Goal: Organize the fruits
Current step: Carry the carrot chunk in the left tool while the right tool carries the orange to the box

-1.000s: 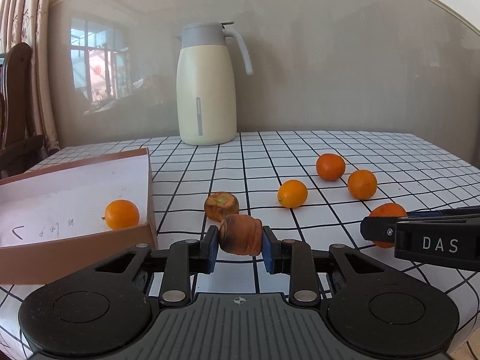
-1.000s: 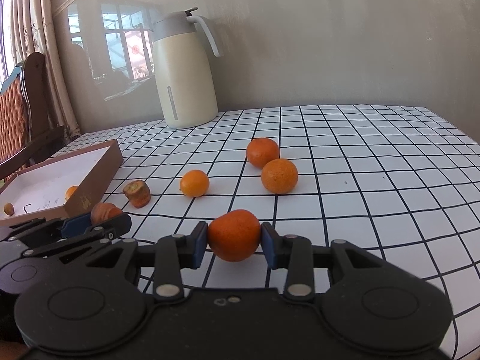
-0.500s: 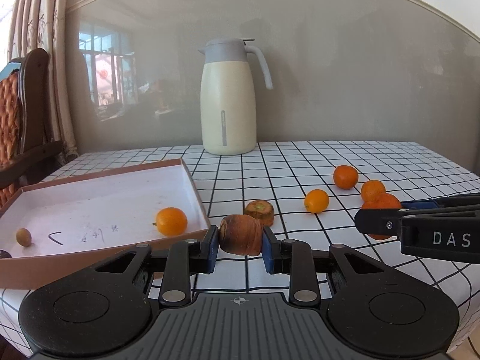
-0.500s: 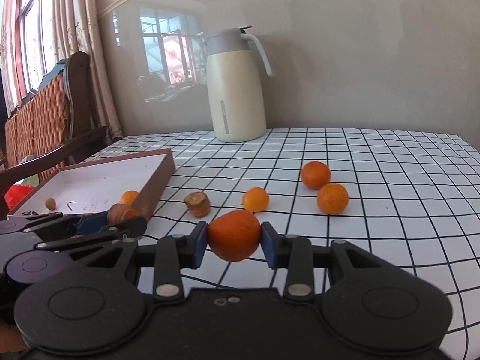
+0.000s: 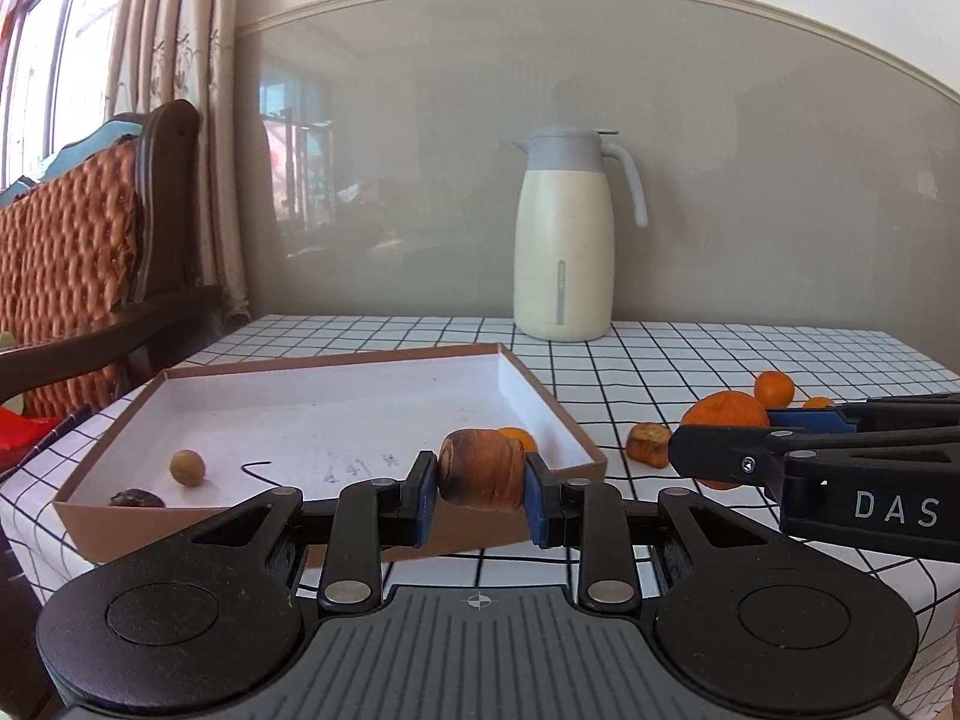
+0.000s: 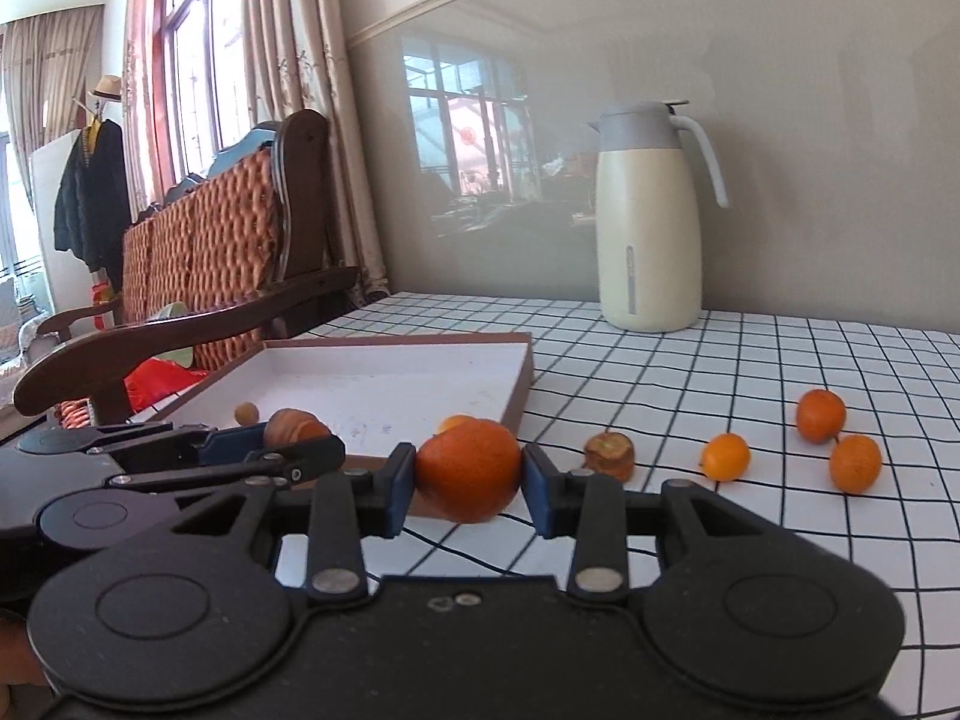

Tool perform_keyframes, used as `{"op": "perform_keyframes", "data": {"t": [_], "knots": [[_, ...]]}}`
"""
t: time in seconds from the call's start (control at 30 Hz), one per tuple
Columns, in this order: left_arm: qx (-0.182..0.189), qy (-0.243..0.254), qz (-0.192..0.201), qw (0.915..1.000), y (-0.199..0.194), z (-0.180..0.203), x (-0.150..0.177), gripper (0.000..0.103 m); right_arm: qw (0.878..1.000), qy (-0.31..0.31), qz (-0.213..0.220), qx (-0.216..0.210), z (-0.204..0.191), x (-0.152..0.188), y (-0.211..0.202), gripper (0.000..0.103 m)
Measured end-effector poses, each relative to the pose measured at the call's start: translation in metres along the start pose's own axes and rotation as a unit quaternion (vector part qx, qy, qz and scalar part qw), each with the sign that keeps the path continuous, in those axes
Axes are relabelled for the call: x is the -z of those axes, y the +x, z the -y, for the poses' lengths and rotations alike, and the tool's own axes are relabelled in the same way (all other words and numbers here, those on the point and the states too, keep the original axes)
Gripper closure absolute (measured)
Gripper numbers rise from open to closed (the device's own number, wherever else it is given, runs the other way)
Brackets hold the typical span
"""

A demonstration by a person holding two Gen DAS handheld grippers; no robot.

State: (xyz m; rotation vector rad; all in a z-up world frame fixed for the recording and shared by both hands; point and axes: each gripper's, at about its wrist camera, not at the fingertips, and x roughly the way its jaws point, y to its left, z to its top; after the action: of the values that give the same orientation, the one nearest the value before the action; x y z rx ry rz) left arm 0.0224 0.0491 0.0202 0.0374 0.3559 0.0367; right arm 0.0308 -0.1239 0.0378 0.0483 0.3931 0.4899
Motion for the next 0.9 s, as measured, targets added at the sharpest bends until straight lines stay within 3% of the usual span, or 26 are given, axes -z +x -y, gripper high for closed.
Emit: {"op": "perform_keyframes", "data": {"t": [0.3, 0.57, 0.9], "knots": [[-0.047, -0.032, 0.011, 0.9983, -0.004, -0.046, 0.002, 0.073, 0.999, -0.017, 0.023, -0.036, -0.034, -0.011, 0.025, 0.074], [-0.083, -0.050, 0.020, 0.9951, -0.003, -0.077, 0.001, 0.073, 0.998, -0.029, 0.045, -0.044, -0.050, -0.018, 0.037, 0.074], [-0.117, -0.064, 0.023, 0.9908, 0.002, -0.103, 0.000, 0.073, 0.998, -0.015, 0.042, -0.036, -0.054, -0.021, 0.054, 0.074]]}}
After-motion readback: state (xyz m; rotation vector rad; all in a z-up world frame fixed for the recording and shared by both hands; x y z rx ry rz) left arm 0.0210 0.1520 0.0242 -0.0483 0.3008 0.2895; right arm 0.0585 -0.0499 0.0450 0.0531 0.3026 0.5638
